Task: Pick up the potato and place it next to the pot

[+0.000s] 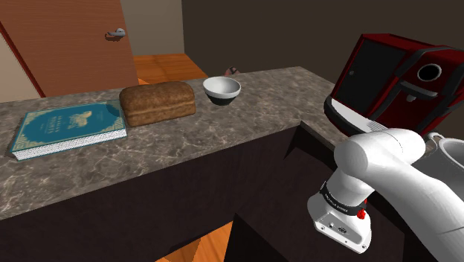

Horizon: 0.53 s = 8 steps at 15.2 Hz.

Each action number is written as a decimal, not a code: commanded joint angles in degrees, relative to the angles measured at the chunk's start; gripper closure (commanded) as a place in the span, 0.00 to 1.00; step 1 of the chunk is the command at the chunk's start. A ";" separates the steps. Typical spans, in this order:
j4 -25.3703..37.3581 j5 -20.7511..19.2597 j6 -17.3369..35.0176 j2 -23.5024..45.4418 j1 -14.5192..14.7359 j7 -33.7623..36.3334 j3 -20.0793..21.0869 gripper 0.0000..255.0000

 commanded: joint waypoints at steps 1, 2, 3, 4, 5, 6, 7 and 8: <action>-0.04 0.04 0.09 0.02 -0.07 0.00 -0.07 1.00; -0.04 0.04 0.08 0.02 -0.07 0.00 -0.07 1.00; -0.04 0.04 0.09 0.02 -0.07 0.00 -0.07 1.00; -0.04 0.04 0.07 0.01 -0.06 0.00 -0.06 0.00; -0.04 0.04 0.07 0.01 -0.06 0.00 -0.06 0.00; 9.26 6.28 -2.21 1.86 2.03 13.22 1.29 0.00; 17.34 12.28 -3.24 2.65 3.16 26.63 2.56 0.00; 10.09 6.89 -2.06 1.78 2.18 11.14 1.57 0.00</action>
